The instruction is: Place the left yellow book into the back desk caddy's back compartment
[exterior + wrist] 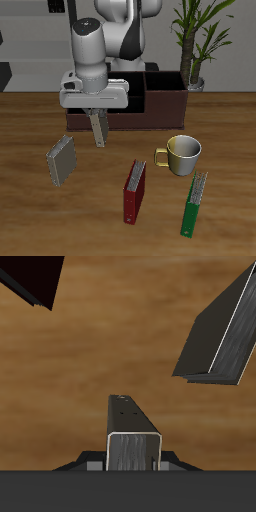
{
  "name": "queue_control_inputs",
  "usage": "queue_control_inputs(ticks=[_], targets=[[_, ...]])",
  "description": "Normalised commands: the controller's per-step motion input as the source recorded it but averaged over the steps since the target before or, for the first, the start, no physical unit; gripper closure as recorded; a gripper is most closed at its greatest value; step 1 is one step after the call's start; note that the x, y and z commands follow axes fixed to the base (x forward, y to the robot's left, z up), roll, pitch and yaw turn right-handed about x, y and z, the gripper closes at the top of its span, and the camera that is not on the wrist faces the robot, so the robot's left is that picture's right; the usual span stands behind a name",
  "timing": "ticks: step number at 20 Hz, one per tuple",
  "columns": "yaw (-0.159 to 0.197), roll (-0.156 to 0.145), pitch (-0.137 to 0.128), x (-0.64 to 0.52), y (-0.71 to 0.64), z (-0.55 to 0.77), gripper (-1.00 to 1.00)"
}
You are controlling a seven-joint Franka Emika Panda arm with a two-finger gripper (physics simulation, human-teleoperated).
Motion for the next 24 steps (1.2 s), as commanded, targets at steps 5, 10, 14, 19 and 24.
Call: queue_control_inputs(ticks=[5,10,14,19,24], targets=[[0.049,0.026,-0.064,-0.03,0.21,0.62,1.0],[-0.009,-0.001,-0.063,-0.21,0.16,0.73,1.0],[-0.016,-0.046,-0.072,-0.37,0.01,0.6,1.0],[-0.058,-0.102,-0.031,-0.36,-0.18,0.41,1.0],[-0.024,-0.109,-0.033,-0.44,-0.2,0.29,1.0]])
